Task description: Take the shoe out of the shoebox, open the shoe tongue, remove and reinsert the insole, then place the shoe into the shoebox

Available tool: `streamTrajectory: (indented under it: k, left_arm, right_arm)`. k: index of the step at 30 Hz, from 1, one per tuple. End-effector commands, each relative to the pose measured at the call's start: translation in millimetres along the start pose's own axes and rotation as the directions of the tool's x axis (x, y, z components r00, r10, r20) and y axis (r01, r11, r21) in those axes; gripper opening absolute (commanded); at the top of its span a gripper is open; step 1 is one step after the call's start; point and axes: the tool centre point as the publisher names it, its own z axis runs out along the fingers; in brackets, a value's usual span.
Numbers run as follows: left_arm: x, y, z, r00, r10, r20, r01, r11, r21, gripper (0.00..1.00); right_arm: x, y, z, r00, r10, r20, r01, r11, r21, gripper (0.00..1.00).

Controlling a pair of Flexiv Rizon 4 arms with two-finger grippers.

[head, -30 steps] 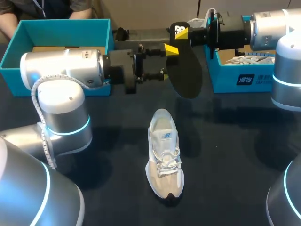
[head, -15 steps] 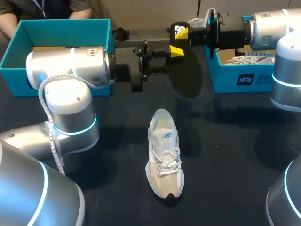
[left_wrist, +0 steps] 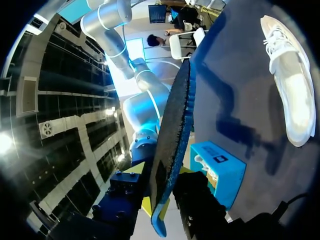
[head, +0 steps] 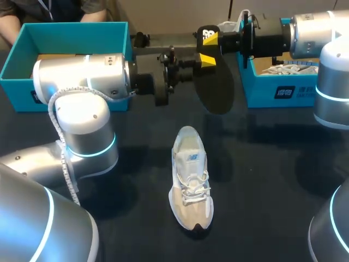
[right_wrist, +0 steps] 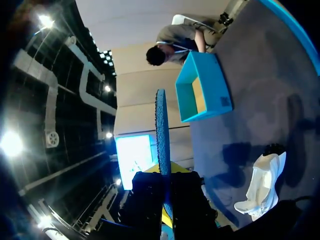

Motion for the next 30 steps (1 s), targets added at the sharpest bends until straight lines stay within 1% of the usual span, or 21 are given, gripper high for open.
streamTrajectory:
  k: [1, 9, 10, 11, 12, 13, 19, 23, 24, 25, 30]
  left_arm:
    - [1.0, -2, -1, 1.0, 0.003, -0.001, -0.003, 1.0, -0.009, 0.27]
    - [0.8, -3, -2, 1.0, 0.01, 0.0, -0.01, 1.0, -0.011, 0.21]
    - [0.3, -3, -1, 1.0, 0.011, 0.0, -0.011, 1.0, -0.011, 0.19]
    - [-0.1, -3, 0, 1.0, 0.013, 0.0, -0.013, 1.0, -0.011, 0.13]
    - [-0.4, -3, 0, 1.0, 0.015, 0.0, -0.015, 1.0, -0.011, 0.02]
    - [-0.6, -2, 1, 1.0, 0.016, 0.0, -0.016, 1.0, -0.011, 0.0]
    - [-2.3, -3, 2, 1.0, 0.026, 0.002, -0.026, 1.0, -0.008, 0.0]
    - [-3.5, -4, -1, 1.0, 0.031, 0.005, -0.031, 0.999, -0.007, 0.0]
    - [-3.7, -4, -3, 0.999, 0.032, 0.006, -0.032, 0.999, -0.008, 0.0]
    - [-3.8, -3, -6, 0.999, 0.033, 0.005, -0.033, 0.999, -0.009, 0.0]
    - [-3.3, -1, -23, 1.0, 0.03, -0.005, -0.03, 0.999, -0.024, 0.0]
  right_arm:
    - [0.5, -0.8, 0, 1.0, 0.001, 0.004, -0.001, 1.0, -0.001, 0.0]
    - [0.5, -0.8, 0, 1.0, 0.001, 0.004, -0.001, 1.0, -0.001, 0.0]
    - [0.5, -0.8, 0, 1.0, 0.001, 0.004, -0.001, 1.0, -0.001, 0.0]
    - [0.5, -0.8, 0, 1.0, 0.001, 0.004, -0.001, 1.0, -0.001, 0.0]
    - [0.5, -0.8, 0, 1.0, 0.001, 0.004, -0.001, 1.0, -0.001, 0.0]
    - [0.5, -0.8, 0, 1.0, 0.001, 0.004, -0.001, 1.0, -0.001, 0.0]
    - [0.5, -0.8, 0, 1.0, 0.001, 0.004, -0.001, 1.0, -0.001, 0.0]
    - [1.0, -1.4, -1, 1.0, 0.0, -0.001, 0.0, 1.0, -0.001, 0.0]
    - [1.7, -2.1, -1, 1.0, -0.004, -0.006, 0.004, 1.0, -0.003, 0.39]
    - [2.2, -2.7, -2, 1.0, -0.011, -0.011, 0.011, 1.0, -0.007, 1.0]
    - [3.6, -6.6, -10, 0.999, -0.033, -0.021, 0.032, 0.999, -0.022, 1.0]
